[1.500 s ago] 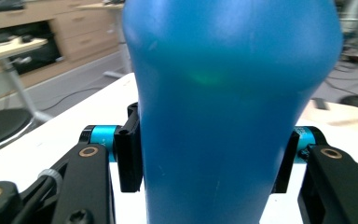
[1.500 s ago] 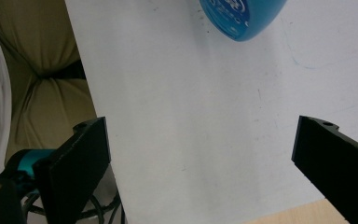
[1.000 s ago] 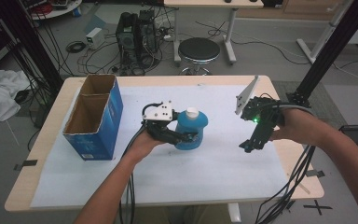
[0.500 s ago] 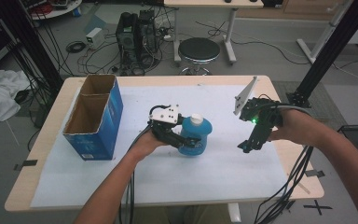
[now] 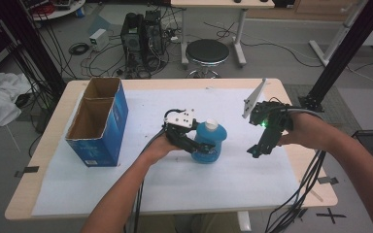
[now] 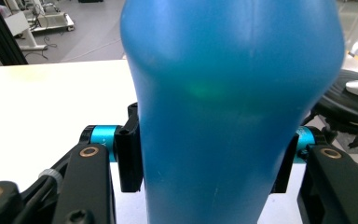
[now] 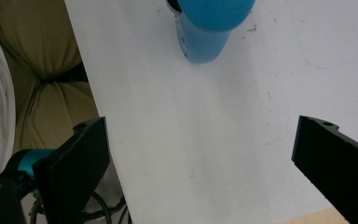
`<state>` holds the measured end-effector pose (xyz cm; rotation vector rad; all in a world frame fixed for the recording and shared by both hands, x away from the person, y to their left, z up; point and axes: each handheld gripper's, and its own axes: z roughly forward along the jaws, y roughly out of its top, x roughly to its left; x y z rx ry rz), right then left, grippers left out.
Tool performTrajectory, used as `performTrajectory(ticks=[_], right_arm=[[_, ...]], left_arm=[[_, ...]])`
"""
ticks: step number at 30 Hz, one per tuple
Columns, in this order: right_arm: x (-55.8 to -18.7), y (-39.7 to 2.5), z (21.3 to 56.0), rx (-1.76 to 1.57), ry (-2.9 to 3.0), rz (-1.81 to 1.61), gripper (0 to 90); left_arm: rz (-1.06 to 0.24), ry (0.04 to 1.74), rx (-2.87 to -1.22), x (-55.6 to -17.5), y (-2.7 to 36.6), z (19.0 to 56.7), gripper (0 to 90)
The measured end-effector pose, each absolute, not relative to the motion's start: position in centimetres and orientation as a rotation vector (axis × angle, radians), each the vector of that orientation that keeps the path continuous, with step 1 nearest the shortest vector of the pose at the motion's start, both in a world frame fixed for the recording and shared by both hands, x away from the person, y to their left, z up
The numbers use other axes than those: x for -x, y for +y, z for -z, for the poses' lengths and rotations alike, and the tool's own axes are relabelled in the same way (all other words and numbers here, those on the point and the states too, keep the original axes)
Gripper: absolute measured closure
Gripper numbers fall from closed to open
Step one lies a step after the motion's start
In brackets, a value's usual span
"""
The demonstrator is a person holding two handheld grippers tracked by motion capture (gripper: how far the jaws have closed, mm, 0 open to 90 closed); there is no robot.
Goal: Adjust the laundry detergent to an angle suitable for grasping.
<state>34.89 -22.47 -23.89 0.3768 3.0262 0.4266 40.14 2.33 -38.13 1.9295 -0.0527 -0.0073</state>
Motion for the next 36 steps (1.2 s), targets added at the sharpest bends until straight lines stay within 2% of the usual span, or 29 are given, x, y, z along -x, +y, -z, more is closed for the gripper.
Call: performTrajectory(ticks=[16, 18, 23, 27, 36], right_arm=[[-34.8, -23.0, 23.9, -0.398, 3.019, -0.429, 3.3], [-34.8, -23.0, 23.9, -0.4, 3.018, -0.427, 3.3], [-34.7, -22.9, 23.8, -0.397, 3.016, -0.431, 3.3], [-34.6, -23.1, 23.8, -0.4, 3.014, -0.428, 3.3], [-34.5, -23.0, 23.7, -0.386, 3.009, -0.44, 3.3]], left_arm=[[0.053, 0.015, -1.961, -40.8, 2.4, 39.4, 42.7], [0.023, 0.009, -2.003, -41.1, 2.7, 39.4, 39.3], [0.043, 0.029, -1.989, -41.0, 2.7, 39.5, 38.6], [0.054, 0.068, -1.985, -41.0, 2.9, 39.3, 28.6], [0.039, 0.095, -1.979, -40.1, 4.0, 38.1, 28.1]])
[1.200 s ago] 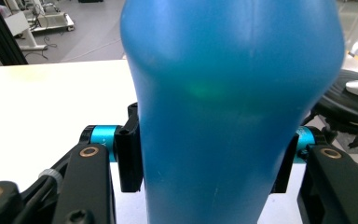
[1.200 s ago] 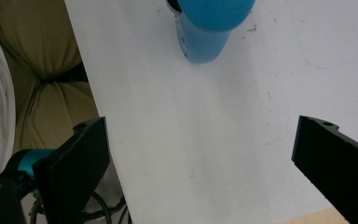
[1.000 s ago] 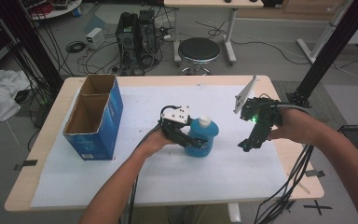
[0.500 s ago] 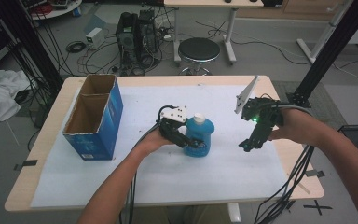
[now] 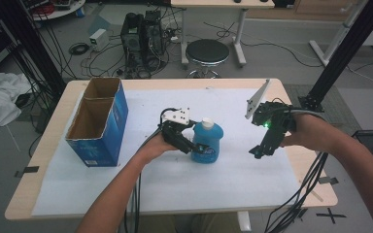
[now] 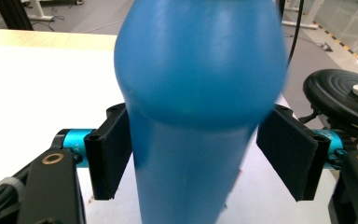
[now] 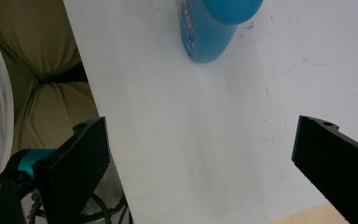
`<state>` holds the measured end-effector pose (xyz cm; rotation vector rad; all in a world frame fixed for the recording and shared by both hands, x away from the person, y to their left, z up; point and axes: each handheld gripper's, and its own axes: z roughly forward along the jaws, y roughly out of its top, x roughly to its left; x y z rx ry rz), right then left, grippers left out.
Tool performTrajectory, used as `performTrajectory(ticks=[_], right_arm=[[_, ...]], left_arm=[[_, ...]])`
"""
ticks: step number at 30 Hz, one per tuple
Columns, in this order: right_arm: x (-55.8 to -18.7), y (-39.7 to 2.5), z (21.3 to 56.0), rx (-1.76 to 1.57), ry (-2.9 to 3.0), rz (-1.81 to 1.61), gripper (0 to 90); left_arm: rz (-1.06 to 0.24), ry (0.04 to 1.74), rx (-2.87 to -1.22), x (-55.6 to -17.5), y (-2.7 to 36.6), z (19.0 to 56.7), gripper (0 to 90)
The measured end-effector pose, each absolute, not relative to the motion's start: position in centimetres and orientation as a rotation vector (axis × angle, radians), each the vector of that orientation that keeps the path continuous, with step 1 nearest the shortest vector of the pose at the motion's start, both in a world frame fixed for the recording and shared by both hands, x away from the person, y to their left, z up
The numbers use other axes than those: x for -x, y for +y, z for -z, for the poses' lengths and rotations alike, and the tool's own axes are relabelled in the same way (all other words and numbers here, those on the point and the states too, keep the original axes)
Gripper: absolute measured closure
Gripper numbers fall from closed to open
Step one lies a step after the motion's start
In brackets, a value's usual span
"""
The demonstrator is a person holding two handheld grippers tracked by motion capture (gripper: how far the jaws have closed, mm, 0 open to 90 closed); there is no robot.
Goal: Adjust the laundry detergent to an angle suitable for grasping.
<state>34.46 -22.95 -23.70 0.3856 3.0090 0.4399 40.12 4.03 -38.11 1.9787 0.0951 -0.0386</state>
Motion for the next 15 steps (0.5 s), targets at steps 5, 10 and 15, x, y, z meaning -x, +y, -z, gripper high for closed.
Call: performTrajectory(ticks=[5, 10, 15], right_arm=[[-34.4, -22.9, 23.7, -0.379, 3.006, -0.443, 3.3], [-34.3, -22.9, 23.6, -0.366, 3.003, -0.454, 3.3], [-34.3, -23.0, 23.7, -0.362, 3.001, -0.461, 3.3]], left_arm=[[0.006, 0.12, -1.991, -39.5, 5.1, 37.5, 16.6], [-0.009, 0.148, -1.986, -39.0, 6.3, 37.0, 16.6], [-0.027, 0.185, -1.959, -38.7, 7.3, 36.5, 16.6]])
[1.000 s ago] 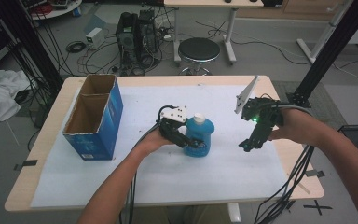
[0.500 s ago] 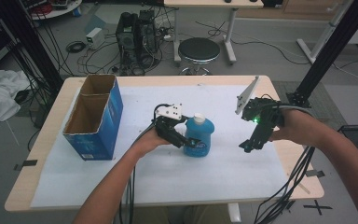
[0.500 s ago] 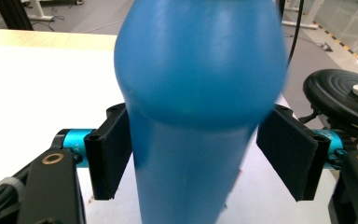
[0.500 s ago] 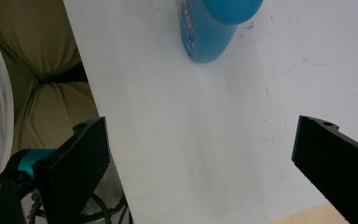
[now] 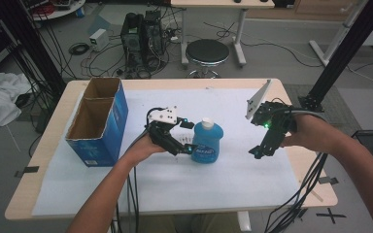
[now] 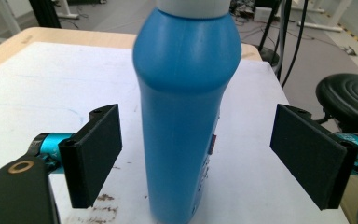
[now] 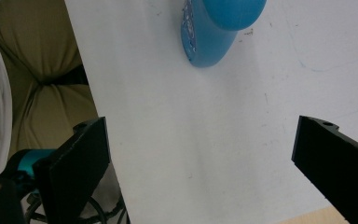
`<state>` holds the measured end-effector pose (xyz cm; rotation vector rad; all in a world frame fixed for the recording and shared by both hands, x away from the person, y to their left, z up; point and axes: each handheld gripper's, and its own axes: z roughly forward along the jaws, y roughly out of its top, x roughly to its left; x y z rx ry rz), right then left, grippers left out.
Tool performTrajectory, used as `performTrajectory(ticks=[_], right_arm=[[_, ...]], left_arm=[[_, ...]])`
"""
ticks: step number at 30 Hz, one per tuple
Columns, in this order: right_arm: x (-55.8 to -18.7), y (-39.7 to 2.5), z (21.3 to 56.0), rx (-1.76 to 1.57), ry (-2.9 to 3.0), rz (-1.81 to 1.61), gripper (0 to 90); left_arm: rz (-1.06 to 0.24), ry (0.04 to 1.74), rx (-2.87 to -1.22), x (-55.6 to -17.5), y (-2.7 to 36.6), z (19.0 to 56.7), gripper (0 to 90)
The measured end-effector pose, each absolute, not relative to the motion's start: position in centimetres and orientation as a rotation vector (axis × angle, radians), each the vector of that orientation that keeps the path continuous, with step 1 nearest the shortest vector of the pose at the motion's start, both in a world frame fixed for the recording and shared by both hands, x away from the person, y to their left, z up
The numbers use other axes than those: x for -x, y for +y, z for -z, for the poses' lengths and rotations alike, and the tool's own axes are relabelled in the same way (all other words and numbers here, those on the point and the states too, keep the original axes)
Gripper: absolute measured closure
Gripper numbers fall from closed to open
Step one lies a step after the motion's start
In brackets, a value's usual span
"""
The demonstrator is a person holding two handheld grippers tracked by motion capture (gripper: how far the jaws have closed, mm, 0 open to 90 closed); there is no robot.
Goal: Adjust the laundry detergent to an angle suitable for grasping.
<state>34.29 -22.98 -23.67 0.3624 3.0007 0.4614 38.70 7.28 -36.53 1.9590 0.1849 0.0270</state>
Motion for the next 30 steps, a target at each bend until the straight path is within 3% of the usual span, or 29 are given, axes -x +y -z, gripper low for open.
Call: performTrajectory(ticks=[8, 30], right_arm=[[-34.2, -23.1, 23.7, -0.367, 2.999, -0.466, 3.3], [-34.5, -23.1, 23.8, -0.344, 3.005, -0.48, 3.3]], left_arm=[[-0.057, 0.302, -1.942, -38.9, 9.3, 35.7, 16.6], [-0.169, 0.366, -1.962, -39.0, 12.0, 33.1, 16.6]])
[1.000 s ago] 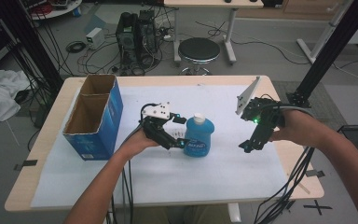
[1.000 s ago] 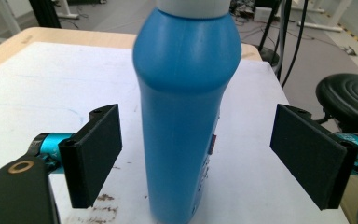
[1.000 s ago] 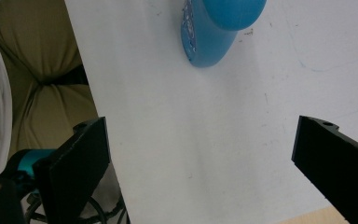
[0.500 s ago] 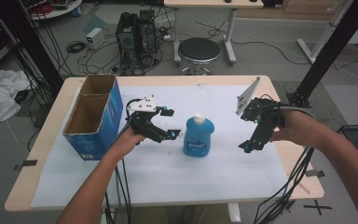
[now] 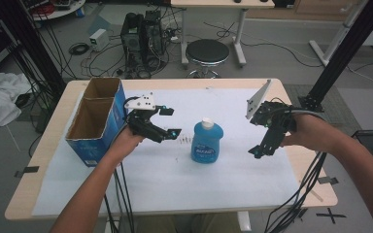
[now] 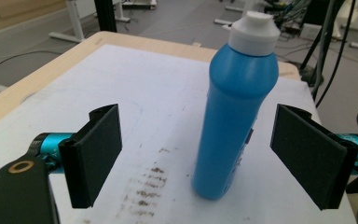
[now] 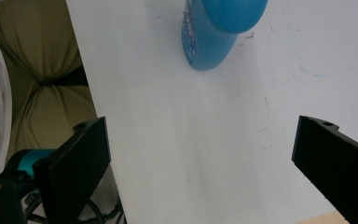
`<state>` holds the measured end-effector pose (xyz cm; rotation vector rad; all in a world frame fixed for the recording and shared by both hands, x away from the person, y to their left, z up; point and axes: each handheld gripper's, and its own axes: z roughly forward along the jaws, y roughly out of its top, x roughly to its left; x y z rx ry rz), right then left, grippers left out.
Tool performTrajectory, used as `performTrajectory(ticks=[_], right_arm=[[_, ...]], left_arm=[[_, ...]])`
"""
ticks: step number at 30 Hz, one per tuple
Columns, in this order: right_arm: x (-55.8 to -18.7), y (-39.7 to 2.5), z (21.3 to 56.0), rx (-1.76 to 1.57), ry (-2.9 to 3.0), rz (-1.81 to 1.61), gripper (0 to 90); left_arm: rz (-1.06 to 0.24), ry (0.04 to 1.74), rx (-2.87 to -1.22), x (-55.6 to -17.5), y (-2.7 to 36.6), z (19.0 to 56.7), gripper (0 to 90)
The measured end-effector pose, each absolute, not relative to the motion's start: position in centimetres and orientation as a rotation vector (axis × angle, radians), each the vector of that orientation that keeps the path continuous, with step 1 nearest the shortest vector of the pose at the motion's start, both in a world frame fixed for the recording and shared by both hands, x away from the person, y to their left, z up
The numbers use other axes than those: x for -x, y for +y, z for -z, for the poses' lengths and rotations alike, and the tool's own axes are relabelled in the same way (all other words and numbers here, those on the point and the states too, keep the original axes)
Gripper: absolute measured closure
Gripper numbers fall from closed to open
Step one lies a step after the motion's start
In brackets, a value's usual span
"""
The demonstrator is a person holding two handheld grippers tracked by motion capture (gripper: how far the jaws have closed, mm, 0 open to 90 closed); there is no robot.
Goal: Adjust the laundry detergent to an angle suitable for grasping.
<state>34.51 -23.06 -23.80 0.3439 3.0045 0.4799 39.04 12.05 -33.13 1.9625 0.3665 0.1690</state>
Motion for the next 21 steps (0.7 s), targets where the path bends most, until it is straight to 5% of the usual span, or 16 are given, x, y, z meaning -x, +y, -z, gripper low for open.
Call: performTrajectory(ticks=[4, 6, 14, 21], right_arm=[[-34.5, -23.1, 23.8, -0.347, 3.001, -0.485, 3.3], [-34.5, -23.2, 23.8, -0.342, 2.999, -0.487, 3.3], [-34.5, -23.2, 23.6, -0.328, 2.99, -0.506, 3.3], [-34.6, -23.5, 23.6, -0.325, 2.987, -0.519, 3.3]], left_arm=[[-0.212, 0.387, -2.032, -39.3, 12.2, 32.5, 14.8], [-0.235, 0.407, -2.089, -39.6, 12.2, 32.1, 3.8], [-0.392, 0.508, -2.262, -40.0, 11.9, 30.9, 3.8], [-0.328, 0.517, -2.399, -40.5, 11.3, 29.2, 3.8]])
